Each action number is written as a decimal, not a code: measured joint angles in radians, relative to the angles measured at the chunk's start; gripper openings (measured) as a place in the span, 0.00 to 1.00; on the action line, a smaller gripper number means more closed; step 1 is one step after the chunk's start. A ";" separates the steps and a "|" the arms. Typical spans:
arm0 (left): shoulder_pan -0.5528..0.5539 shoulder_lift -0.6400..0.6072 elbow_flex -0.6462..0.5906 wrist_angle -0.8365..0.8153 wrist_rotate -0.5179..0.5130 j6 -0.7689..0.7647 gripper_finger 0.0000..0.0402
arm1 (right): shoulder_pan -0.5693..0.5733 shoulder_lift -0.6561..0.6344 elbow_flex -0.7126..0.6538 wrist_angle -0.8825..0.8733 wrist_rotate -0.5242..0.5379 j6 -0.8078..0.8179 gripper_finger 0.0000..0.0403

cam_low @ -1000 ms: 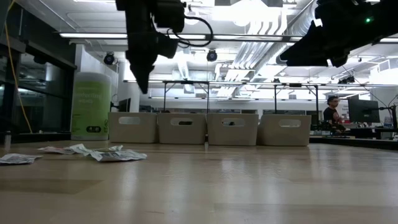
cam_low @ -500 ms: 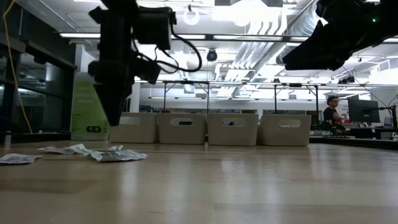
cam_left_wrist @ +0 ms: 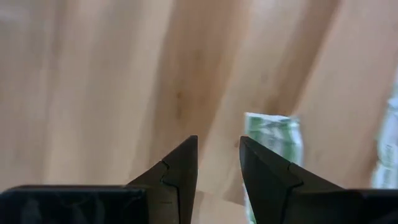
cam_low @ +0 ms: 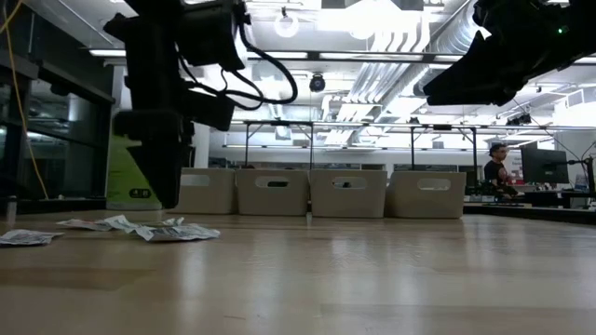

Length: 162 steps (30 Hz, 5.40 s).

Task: Pick & Place First Aid Supplies
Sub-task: Put the bandage into the right gray bin

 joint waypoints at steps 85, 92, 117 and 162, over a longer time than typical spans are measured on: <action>-0.022 0.062 0.107 0.057 -0.060 0.102 0.00 | 0.000 0.000 0.000 -0.024 -0.002 0.000 0.61; -0.022 0.062 0.158 0.257 -0.275 0.243 0.00 | 0.000 0.000 0.000 -0.023 0.001 0.000 0.61; -0.020 0.060 0.165 1.268 -0.410 0.761 0.00 | -0.053 0.103 0.000 0.441 -0.022 -0.212 0.61; -0.020 0.058 0.165 1.270 -0.424 0.789 0.04 | -0.314 0.496 0.075 0.957 -0.381 -0.243 0.01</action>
